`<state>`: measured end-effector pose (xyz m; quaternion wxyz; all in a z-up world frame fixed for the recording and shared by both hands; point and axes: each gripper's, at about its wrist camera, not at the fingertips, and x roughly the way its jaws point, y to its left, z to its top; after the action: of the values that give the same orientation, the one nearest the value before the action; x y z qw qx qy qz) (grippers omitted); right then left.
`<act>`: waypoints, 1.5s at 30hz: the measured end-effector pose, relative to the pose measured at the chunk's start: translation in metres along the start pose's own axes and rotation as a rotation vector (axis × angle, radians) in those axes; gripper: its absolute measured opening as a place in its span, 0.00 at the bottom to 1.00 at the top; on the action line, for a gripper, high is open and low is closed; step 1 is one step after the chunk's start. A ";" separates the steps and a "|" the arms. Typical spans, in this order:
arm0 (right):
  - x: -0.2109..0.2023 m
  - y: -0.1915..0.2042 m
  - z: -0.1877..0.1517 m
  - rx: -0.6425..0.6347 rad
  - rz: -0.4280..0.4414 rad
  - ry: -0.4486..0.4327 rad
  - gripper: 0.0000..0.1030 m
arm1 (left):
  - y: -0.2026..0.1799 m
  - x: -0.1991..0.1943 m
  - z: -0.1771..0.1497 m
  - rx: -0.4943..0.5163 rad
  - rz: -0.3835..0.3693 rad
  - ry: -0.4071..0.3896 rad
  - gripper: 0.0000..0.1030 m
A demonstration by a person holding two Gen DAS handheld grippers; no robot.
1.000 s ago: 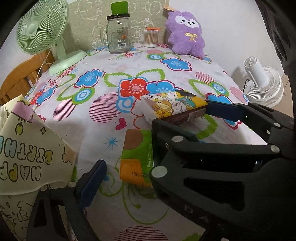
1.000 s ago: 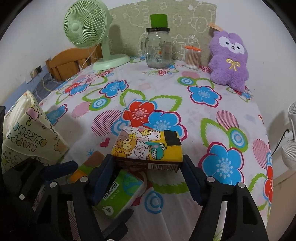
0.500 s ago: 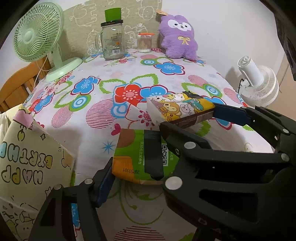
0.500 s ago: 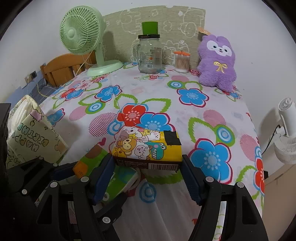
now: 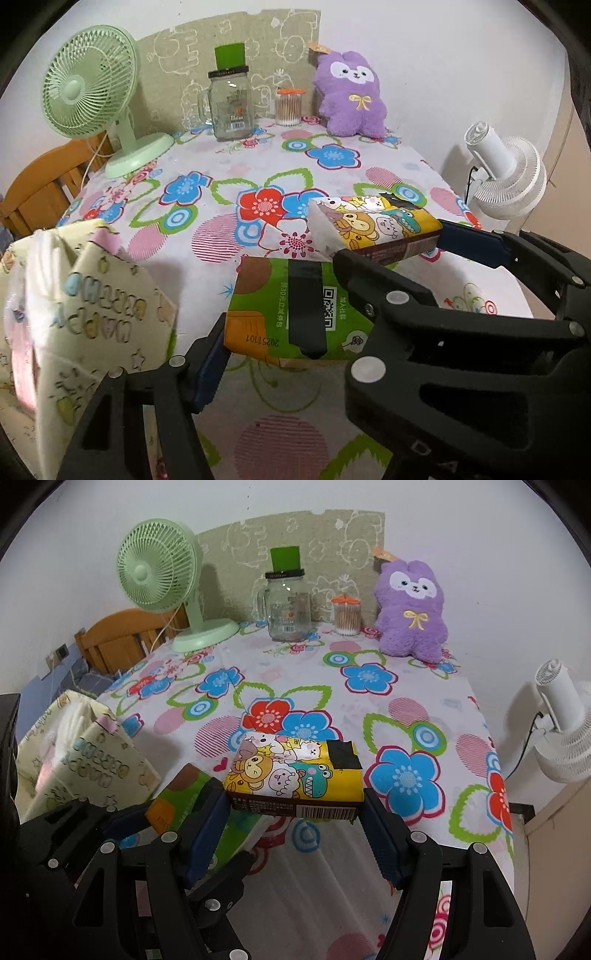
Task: Organize soft objects
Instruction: 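Lift and carry the snack box over the fabric box while the left gripper carries the tissue pack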
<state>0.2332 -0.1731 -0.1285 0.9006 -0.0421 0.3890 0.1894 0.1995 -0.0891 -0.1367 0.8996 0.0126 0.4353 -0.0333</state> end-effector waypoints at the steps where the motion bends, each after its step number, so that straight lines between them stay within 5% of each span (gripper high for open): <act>1: -0.004 0.002 0.000 0.001 -0.007 -0.007 0.72 | 0.000 -0.004 -0.001 0.002 0.004 -0.007 0.69; 45: -0.149 0.050 -0.030 0.065 -0.106 -0.199 0.72 | -0.003 -0.137 -0.031 0.049 0.001 -0.195 0.69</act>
<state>0.1011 -0.1797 -0.0386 0.9443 -0.0141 0.3010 0.1322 0.0902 -0.0839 -0.0488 0.9372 0.0315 0.3446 -0.0443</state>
